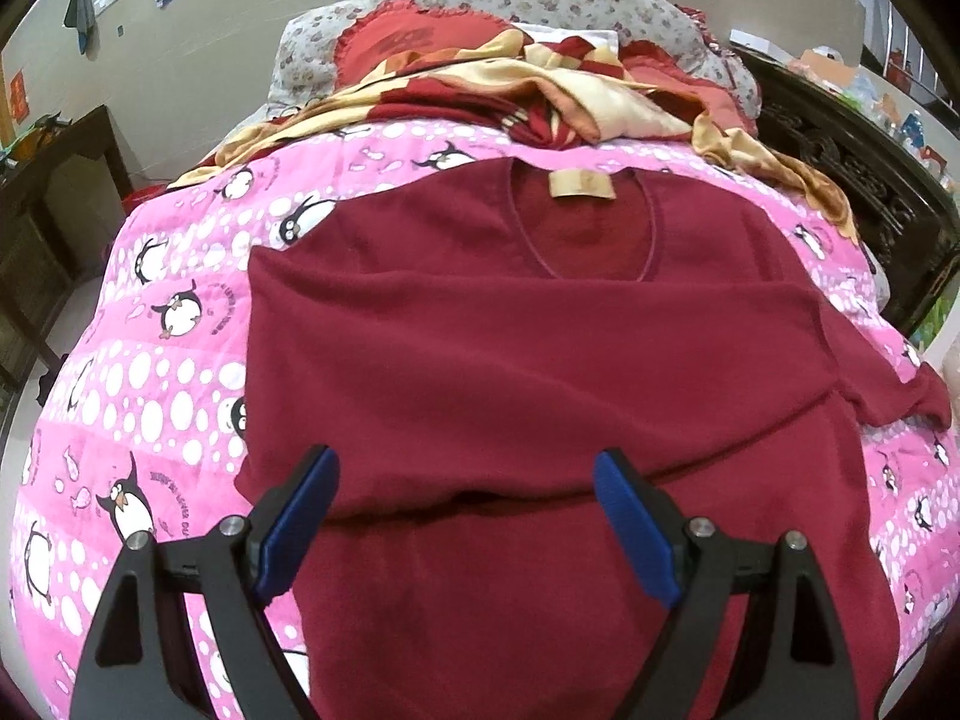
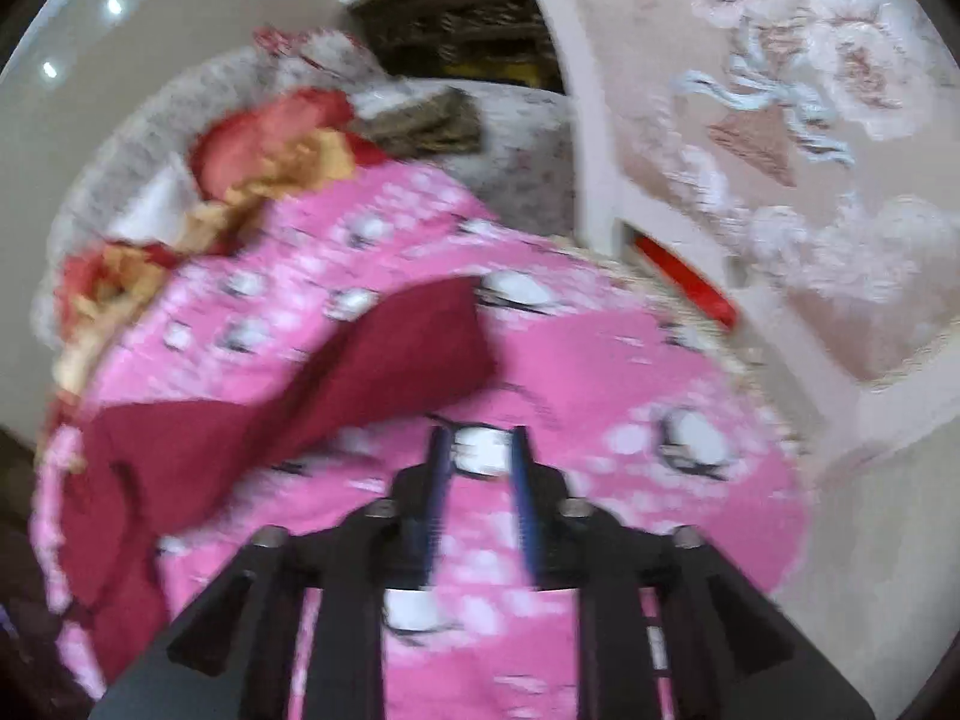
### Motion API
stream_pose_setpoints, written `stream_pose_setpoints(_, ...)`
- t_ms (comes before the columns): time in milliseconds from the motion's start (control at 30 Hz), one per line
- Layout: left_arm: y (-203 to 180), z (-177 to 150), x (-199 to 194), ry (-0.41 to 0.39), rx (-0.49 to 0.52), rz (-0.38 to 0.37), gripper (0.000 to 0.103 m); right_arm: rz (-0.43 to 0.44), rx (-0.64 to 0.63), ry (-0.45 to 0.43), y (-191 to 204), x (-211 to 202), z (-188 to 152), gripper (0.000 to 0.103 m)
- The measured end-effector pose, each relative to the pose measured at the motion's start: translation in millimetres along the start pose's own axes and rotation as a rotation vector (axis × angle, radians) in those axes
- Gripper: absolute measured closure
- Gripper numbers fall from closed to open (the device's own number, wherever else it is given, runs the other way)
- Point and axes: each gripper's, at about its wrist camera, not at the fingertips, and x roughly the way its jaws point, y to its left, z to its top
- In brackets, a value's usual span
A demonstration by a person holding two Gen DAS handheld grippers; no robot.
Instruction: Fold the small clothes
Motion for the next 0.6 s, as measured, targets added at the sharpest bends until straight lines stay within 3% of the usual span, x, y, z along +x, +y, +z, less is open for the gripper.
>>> stream_pose_setpoints(100,-5.9,-0.7,-2.7,-0.002,0.011,-0.004,0.013,0.089,0.014,0.004,21.0,8.2,11.2,0.058)
stream_pose_setpoints(200,-9.6,-1.9,-5.1,-0.005,0.022,-0.004,0.013,0.12,0.0,0.026,54.7,31.8,26.7,0.057)
stream_pose_setpoints(333,-8.4,-3.2,-5.9,-0.001,0.026,0.004,0.013,0.06,0.002,0.113,81.8,79.1,40.5,0.056)
stream_pose_setpoints(500,1.9,-4.4,-6.5,-0.002,0.012,0.019,0.013,-0.041,0.058,0.185,74.7,122.8,40.5,0.056)
stream_pose_setpoints(533,4.0,-4.7,-5.4,0.001,0.009,0.023,0.013,-0.024,0.06,0.187,73.0,125.5,39.8,0.06)
stream_pose_setpoints(600,7.2,-5.7,-3.0,0.01,0.002,0.029,0.013,-0.003,0.051,0.175,70.8,123.6,38.6,0.076)
